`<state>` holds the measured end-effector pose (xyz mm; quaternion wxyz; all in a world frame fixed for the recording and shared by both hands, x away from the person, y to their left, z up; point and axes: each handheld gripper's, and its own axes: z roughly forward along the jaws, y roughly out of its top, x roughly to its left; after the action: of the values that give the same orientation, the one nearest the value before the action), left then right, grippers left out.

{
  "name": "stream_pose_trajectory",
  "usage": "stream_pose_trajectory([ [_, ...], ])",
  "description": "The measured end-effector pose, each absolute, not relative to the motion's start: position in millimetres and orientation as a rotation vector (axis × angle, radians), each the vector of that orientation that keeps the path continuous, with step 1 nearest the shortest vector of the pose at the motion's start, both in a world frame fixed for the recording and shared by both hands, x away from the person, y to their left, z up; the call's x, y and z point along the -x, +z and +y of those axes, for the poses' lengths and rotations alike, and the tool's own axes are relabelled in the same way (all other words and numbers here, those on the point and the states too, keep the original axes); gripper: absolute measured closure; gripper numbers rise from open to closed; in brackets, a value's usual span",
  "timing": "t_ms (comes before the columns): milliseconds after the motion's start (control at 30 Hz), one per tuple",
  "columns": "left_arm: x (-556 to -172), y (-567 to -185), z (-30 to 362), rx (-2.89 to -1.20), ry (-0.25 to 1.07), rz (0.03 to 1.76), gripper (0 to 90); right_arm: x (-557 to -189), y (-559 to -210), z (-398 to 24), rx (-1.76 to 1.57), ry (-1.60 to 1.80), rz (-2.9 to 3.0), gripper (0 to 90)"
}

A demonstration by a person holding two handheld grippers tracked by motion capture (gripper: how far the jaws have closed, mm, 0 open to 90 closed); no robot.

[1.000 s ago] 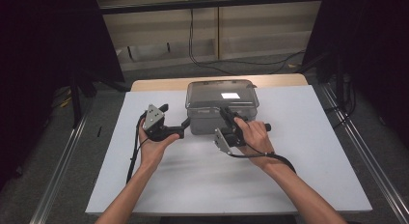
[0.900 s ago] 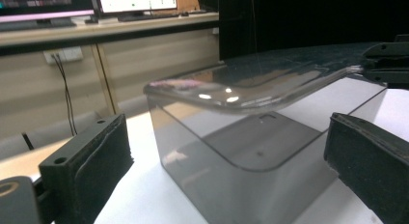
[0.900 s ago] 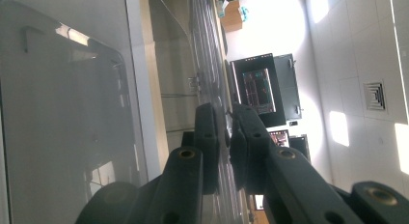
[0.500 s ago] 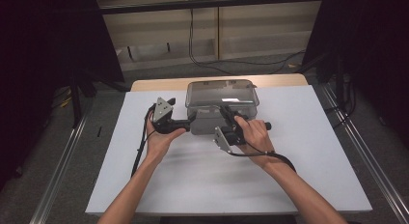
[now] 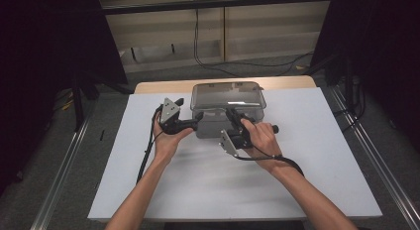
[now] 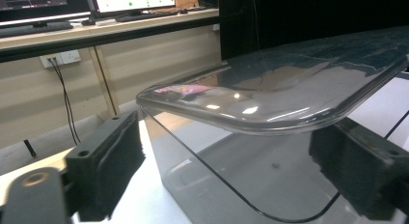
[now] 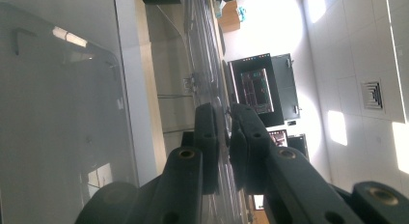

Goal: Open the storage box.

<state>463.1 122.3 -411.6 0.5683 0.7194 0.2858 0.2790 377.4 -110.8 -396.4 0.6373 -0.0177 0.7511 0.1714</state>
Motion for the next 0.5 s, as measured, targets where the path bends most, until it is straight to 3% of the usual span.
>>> stream_pose_trajectory([
  [300,-463.6,-408.5,119.0,-1.685,0.677,0.662,19.2,-376.8,-397.5,-110.1,0.041,0.387,1.718,81.1],
  [433,-463.6,-408.2,118.9,-1.687,0.678,0.658,21.9,-377.2,-397.4,-111.2,0.035,0.396,1.722,78.1],
  [500,-464.0,-409.0,117.4,-1.696,0.676,0.650,22.0,-380.6,-400.6,-114.9,-0.002,0.436,1.739,72.5],
])
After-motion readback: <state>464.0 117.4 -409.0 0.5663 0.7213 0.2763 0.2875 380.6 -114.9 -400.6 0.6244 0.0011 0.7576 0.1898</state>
